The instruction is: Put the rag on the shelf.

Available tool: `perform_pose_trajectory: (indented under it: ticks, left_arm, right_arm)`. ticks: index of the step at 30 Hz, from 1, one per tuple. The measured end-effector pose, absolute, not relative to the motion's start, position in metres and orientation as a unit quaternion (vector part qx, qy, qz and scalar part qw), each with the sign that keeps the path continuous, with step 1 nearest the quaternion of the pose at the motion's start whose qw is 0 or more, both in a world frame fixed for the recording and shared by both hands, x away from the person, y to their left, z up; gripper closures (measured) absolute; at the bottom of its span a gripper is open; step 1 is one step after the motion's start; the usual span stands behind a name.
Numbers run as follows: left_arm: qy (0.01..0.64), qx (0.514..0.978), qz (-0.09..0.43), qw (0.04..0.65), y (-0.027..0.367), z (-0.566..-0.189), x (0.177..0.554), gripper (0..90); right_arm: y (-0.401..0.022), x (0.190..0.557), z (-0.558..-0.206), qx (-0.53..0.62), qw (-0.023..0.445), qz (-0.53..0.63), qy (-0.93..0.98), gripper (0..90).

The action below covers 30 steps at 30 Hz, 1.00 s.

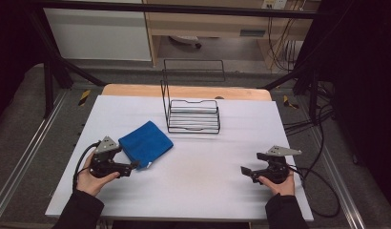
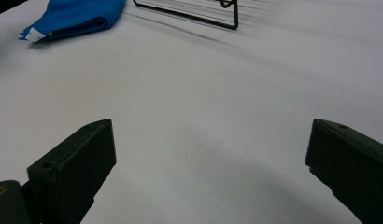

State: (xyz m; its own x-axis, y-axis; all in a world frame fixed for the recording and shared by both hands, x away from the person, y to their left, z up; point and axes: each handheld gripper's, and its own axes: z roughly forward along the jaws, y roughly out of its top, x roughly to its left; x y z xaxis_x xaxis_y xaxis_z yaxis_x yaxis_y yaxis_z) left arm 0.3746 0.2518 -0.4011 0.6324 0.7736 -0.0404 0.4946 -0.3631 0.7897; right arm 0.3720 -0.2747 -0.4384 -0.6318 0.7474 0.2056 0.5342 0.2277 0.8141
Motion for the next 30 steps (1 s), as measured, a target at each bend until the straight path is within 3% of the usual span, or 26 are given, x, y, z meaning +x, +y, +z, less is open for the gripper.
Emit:
perform_pose_trajectory:
  ticks: [18,26,30]
  left_arm:
    - [0.364,0.852,0.162,0.339,0.189,-0.420,0.403,36.3]
    - [0.366,0.862,0.167,0.308,0.185,-0.437,0.411,53.7]
    - [0.364,0.861,0.174,0.309,0.185,-0.439,0.414,57.4]
  right_arm:
    - [-0.273,0.373,-0.440,0.413,0.115,0.455,0.781,2.3]
    - [-0.274,0.373,-0.440,0.411,0.115,0.456,0.781,2.4]
    - [-0.273,0.374,-0.440,0.411,0.115,0.456,0.781,2.4]
